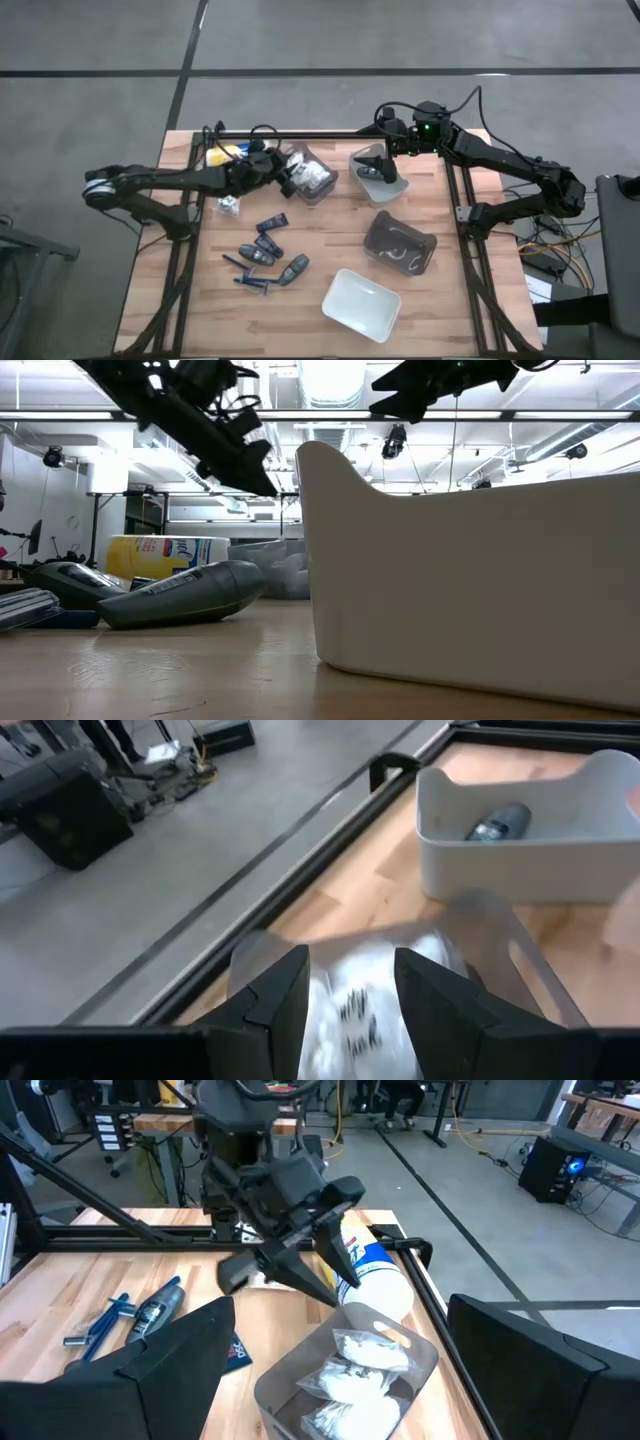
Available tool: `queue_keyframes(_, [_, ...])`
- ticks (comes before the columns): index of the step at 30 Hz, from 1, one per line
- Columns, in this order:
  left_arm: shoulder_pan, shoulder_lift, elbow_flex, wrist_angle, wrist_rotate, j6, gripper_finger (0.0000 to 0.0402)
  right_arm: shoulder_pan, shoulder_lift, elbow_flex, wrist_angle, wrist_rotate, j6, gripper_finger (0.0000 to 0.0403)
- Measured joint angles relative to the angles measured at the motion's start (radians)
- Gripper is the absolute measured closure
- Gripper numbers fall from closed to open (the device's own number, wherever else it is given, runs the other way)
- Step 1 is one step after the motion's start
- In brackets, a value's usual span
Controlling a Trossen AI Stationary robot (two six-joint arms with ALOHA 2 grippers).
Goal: Pick & Place Travel size toiletries
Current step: Put the white cotton pack into the top black bin
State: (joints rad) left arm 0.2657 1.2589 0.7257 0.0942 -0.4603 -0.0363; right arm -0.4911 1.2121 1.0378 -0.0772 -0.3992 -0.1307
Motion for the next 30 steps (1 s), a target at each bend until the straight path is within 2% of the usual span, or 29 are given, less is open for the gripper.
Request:
queue_keyframes(7, [-0.029,-0.124,-0.044,-0.153,0.0,-0.067,0.0248,0.0,0.0,0.0,0.0,0.0,0.0,0.0039])
queue_keyframes(16, [-0.051,-0.247,-0.077,-0.461,0.006,-0.203,0.0248,0.0,0.0,0.0,0.0,0.0,0.0,0.0039])
queue_keyframes(27, [-0.053,-0.271,-0.077,-0.721,0.162,-0.274,0.0248,0.0,0.0,0.0,0.0,0.0,0.0,0.0039])
queue_keyframes(30, [-0.053,-0.271,-0.077,-0.811,0.165,-0.302,0.0248,0.0,0.0,0.0,0.0,0.0,0.0,0.0039])
